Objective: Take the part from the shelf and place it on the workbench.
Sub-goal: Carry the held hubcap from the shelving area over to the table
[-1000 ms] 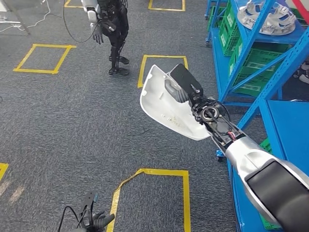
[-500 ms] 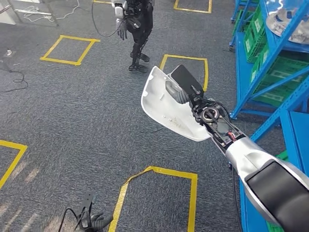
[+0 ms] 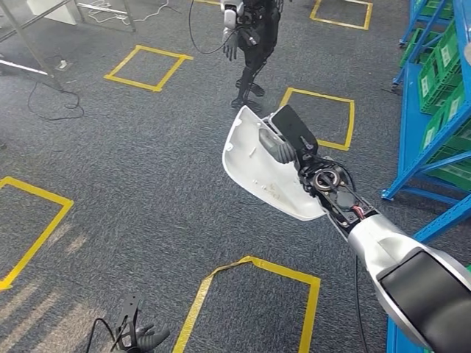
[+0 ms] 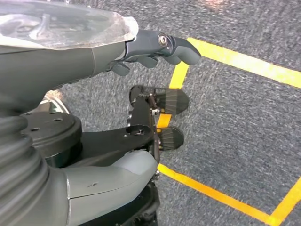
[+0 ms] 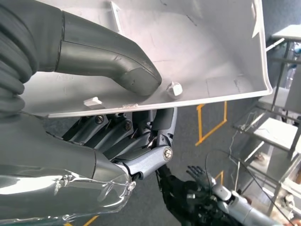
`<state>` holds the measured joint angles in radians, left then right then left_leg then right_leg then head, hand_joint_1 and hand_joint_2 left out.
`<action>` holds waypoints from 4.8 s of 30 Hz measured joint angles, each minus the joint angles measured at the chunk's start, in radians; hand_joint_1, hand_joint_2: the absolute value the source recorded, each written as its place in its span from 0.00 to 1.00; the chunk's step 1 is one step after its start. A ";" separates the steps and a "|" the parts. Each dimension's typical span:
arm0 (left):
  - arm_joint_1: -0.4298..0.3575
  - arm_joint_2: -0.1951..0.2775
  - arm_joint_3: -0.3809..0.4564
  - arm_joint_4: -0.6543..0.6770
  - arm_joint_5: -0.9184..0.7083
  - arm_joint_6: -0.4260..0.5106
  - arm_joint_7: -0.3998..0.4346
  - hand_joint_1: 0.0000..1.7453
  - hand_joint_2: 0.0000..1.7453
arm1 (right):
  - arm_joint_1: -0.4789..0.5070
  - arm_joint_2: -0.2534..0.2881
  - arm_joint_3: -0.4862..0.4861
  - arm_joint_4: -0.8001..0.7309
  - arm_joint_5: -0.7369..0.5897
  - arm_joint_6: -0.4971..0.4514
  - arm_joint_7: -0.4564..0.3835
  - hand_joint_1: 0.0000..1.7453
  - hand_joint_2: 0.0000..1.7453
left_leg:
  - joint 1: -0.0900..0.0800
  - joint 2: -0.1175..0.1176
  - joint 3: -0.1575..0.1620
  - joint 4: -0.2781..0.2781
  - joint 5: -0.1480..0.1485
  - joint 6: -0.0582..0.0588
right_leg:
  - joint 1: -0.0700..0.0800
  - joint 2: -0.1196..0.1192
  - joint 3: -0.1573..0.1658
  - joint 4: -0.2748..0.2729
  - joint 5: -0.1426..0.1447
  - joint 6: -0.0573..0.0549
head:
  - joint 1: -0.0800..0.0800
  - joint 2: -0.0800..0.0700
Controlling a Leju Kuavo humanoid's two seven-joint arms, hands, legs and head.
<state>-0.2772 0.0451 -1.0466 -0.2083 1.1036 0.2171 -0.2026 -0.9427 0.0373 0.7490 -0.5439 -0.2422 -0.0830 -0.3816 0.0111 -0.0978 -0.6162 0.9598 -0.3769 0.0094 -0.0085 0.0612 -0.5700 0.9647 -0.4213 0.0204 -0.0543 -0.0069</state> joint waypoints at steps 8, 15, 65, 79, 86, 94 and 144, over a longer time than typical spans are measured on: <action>0.026 0.007 0.008 0.000 0.022 0.015 -0.005 0.00 1.00 | 0.002 0.000 -0.001 0.011 -0.017 0.005 -0.020 1.00 1.00 | 0.001 0.076 -0.120 0.244 -0.120 -0.036 | -0.003 -0.070 0.017 -0.032 0.012 -0.020 | -0.002 0.000; 0.061 0.013 0.059 0.000 0.085 0.023 -0.066 0.00 1.00 | 0.017 -0.020 -0.020 0.005 -0.047 -0.043 -0.023 1.00 1.00 | -0.004 0.139 0.003 -0.002 -0.002 -0.026 | 0.007 -0.127 0.017 -0.023 -0.001 -0.002 | 0.000 0.000; 0.086 0.004 0.098 -0.002 0.056 0.025 -0.072 0.00 1.00 | 0.160 -0.118 -0.105 -0.118 -0.099 -0.031 -0.036 1.00 1.00 | -0.006 0.004 -0.004 0.011 -0.016 -0.018 | -0.009 -0.033 0.008 -0.008 -0.005 -0.003 | 0.003 0.000; 0.052 0.001 0.102 -0.005 0.053 -0.015 -0.098 0.00 1.00 | 0.163 -0.115 -0.113 -0.119 -0.127 0.005 -0.053 1.00 1.00 | -0.018 0.128 0.022 -0.005 -0.028 0.005 | 0.008 -0.144 0.009 -0.009 -0.012 0.007 | 0.003 0.000; 0.058 -0.008 0.103 -0.005 0.066 0.012 -0.108 0.00 1.00 | 0.170 -0.113 -0.113 -0.107 -0.111 0.021 -0.057 1.00 1.00 | -0.010 0.065 0.026 -0.010 -0.022 0.023 | -0.001 -0.068 -0.130 0.294 -0.136 0.028 | 0.003 0.000; 0.068 -0.012 0.106 -0.005 0.038 -0.001 -0.088 0.00 1.00 | 0.218 -0.112 -0.118 -0.127 -0.073 0.003 -0.036 1.00 1.00 | -0.005 -0.002 0.013 0.001 -0.023 -0.004 | -0.007 -0.019 -0.002 -0.002 -0.007 0.006 | 0.003 0.000; 0.042 -0.026 0.104 -0.005 -0.003 -0.044 -0.053 0.00 1.00 | 0.192 -0.082 -0.131 -0.126 -0.036 0.150 0.031 1.00 1.00 | -0.014 0.120 0.026 -0.012 -0.026 0.002 | 0.009 -0.115 0.017 -0.026 -0.004 0.005 | 0.004 0.000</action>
<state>-0.2356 0.0191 -0.9430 -0.2132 1.1008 0.1735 -0.2555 -0.7507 -0.0452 0.6182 -0.6701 -0.2783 0.0671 -0.3505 -0.0029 0.0224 -0.5900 0.9474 -0.4032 0.0110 0.0002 -0.0536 -0.5532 0.9383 -0.4251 0.0255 -0.0507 -0.0069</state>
